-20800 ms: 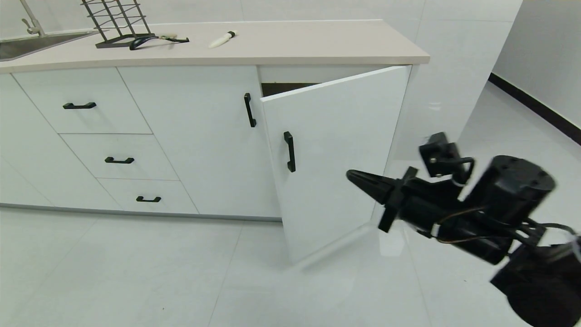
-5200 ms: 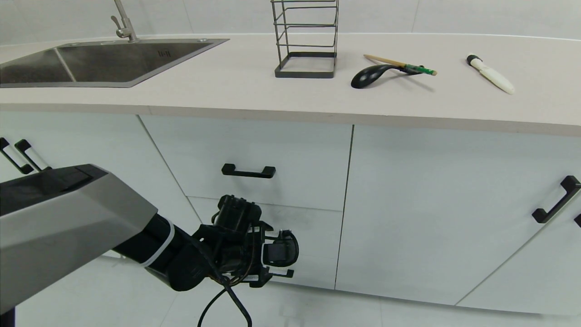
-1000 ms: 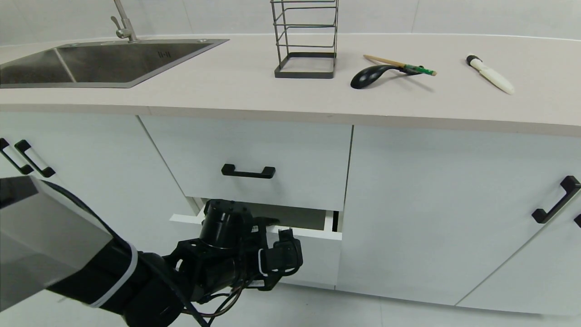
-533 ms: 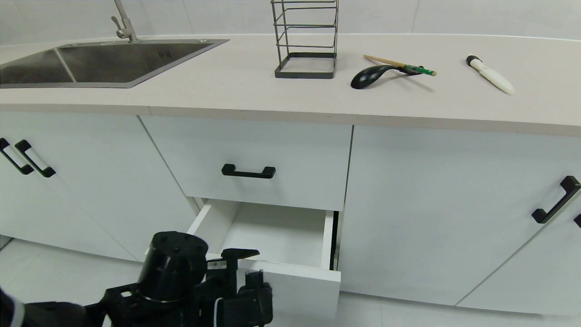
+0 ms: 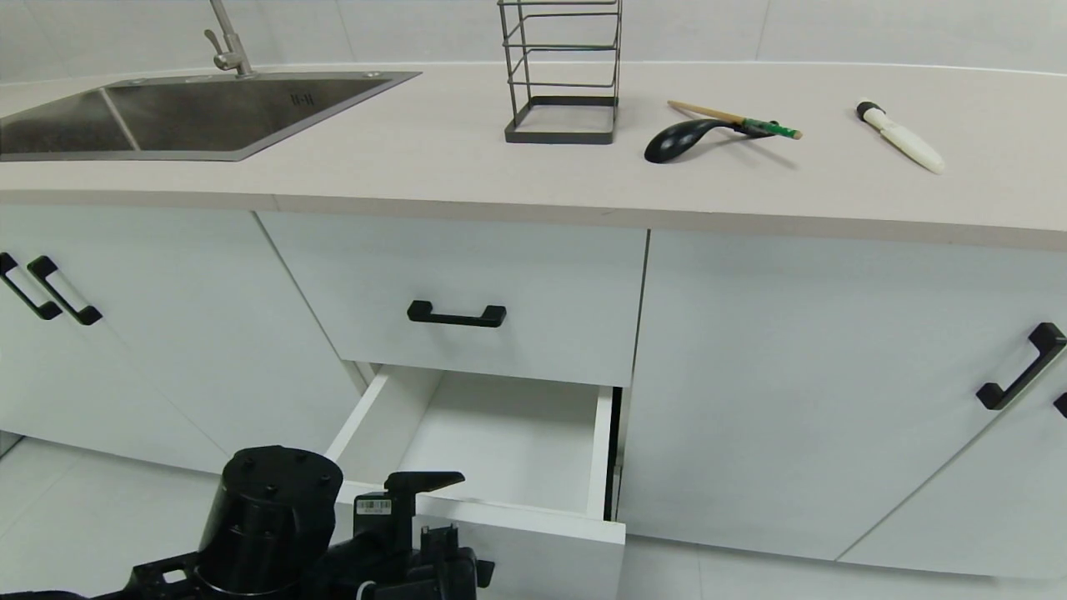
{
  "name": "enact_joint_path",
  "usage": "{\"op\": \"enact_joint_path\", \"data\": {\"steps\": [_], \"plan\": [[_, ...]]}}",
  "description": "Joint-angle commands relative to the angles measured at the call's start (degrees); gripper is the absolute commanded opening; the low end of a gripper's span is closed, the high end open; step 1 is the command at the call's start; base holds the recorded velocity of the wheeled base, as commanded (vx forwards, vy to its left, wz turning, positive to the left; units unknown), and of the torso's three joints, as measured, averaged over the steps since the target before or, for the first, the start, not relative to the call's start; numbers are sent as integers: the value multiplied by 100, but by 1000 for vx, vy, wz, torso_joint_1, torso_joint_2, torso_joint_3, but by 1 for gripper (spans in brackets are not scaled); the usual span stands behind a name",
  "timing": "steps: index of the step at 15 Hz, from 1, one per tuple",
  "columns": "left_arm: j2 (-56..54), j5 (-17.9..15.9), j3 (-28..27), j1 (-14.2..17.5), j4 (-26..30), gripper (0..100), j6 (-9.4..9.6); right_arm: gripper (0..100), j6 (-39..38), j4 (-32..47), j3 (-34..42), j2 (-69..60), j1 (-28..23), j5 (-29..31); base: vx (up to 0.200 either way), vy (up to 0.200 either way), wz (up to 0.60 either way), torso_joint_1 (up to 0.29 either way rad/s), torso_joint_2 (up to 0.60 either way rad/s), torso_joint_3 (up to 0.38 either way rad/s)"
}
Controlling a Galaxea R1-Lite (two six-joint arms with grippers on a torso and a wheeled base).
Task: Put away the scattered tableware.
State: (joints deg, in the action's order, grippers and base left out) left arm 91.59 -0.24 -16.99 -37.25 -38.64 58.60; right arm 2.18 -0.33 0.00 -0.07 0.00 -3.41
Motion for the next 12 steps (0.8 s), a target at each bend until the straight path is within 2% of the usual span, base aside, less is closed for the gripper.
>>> {"op": "enact_joint_path", "data": {"steps": [1, 3, 4, 6, 7, 8, 9, 10, 11, 12], "plan": [[-141, -28, -58, -10, -56, 100, -15, 0, 2, -2, 0, 7, 0, -1, 0, 0, 0, 0, 0, 0], [-704, -11, -340, -10, -135, 100, -560, 0, 2, -2, 0, 7, 0, -1, 0, 0, 0, 0, 0, 0], [-1222, 16, -533, -10, -73, 100, -1307, 0, 2, -2, 0, 7, 0, -1, 0, 0, 0, 0, 0, 0], [-1688, 42, -858, -45, 305, 100, -2951, 0, 2, -2, 0, 7, 0, -1, 0, 0, 0, 0, 0, 0], [-1838, 174, -1342, 69, 771, 100, -4445, 0, 2, -2, 0, 7, 0, -1, 0, 0, 0, 0, 0, 0], [-1864, 112, -1702, 113, 1096, 100, -5447, 0, 2, -2, 0, 7, 0, -1, 0, 0, 0, 0, 0, 0], [-1925, -169, -1834, 122, 1210, 100, -6159, 0, 2, -2, 0, 7, 0, -1, 0, 0, 0, 0, 0, 0], [-2004, -538, -1799, 131, 1201, 100, -6546, 0, 2, -2, 0, 7, 0, -1, 0, 0, 0, 0, 0, 0], [-2110, -793, -1658, 219, 1193, 100, -6677, 0, 2, -2, 0, 7, 0, -1, 0, 0, 0, 0, 0, 0], [-2259, -969, -1430, 315, 1140, 100, -6677, 0, 2, -2, 0, 7, 0, -1, 0, 0, 0, 0, 0, 0]]}}
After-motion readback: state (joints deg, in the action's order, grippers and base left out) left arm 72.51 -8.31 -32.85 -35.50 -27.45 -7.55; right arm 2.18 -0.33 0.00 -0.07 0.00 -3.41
